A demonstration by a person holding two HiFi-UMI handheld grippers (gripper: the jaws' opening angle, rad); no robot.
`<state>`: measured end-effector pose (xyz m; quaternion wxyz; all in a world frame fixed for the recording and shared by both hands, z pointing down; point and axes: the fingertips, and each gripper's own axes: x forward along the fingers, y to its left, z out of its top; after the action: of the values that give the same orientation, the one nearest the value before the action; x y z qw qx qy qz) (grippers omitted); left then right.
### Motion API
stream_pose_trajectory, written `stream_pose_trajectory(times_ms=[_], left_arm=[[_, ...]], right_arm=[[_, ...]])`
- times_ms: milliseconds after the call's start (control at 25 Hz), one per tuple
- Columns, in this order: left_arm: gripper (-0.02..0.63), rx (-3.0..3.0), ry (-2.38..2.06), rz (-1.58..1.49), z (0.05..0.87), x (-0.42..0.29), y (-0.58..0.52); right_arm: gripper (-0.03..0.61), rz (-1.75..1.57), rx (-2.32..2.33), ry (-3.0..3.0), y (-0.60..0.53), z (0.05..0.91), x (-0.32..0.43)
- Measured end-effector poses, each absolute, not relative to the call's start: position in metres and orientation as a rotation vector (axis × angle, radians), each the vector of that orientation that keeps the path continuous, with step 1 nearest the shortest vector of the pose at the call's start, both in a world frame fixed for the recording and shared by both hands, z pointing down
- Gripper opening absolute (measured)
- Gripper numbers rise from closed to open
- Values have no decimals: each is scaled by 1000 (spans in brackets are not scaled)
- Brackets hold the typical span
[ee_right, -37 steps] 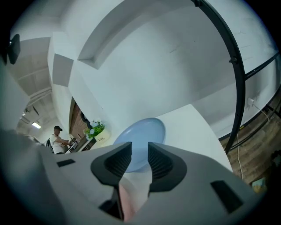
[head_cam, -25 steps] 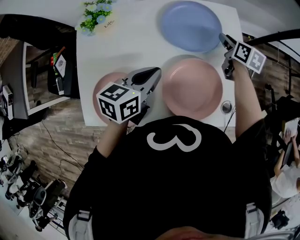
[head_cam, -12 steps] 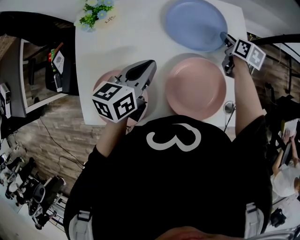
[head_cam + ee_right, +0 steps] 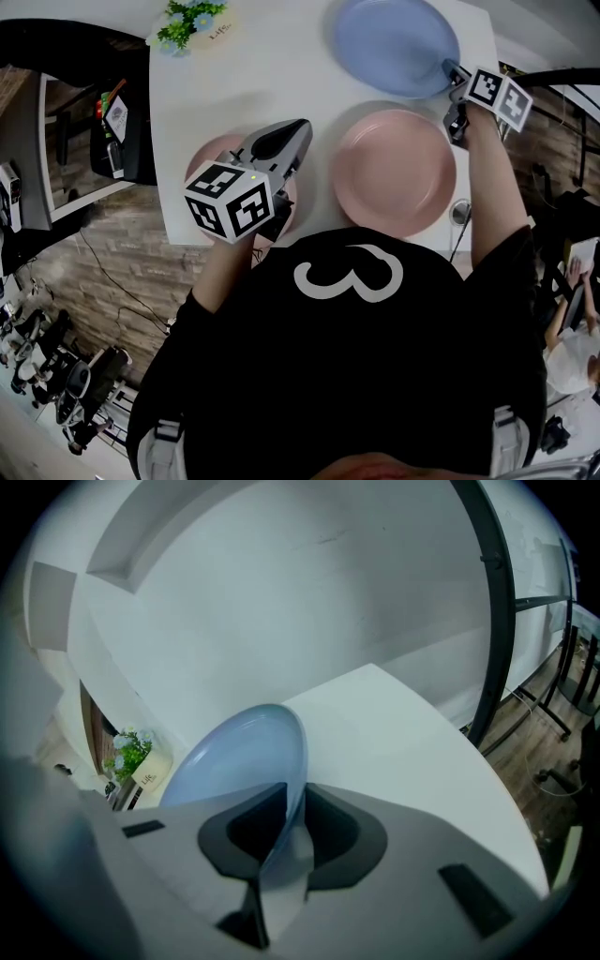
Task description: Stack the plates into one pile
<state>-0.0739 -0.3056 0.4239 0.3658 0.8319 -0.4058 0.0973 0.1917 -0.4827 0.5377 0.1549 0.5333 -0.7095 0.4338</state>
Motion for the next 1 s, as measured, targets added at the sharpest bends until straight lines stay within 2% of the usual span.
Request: stream_pose_trajectory(times_ms=[400,1000], left_arm=[[16,2125,-1047,261,426,-77,-298],[15,2111,-1065,278,429,-81,-290]], right_arm=[[38,1360,1604,-1997,-486,541,199],[32,1353,1651,-2050,-489,530,199]])
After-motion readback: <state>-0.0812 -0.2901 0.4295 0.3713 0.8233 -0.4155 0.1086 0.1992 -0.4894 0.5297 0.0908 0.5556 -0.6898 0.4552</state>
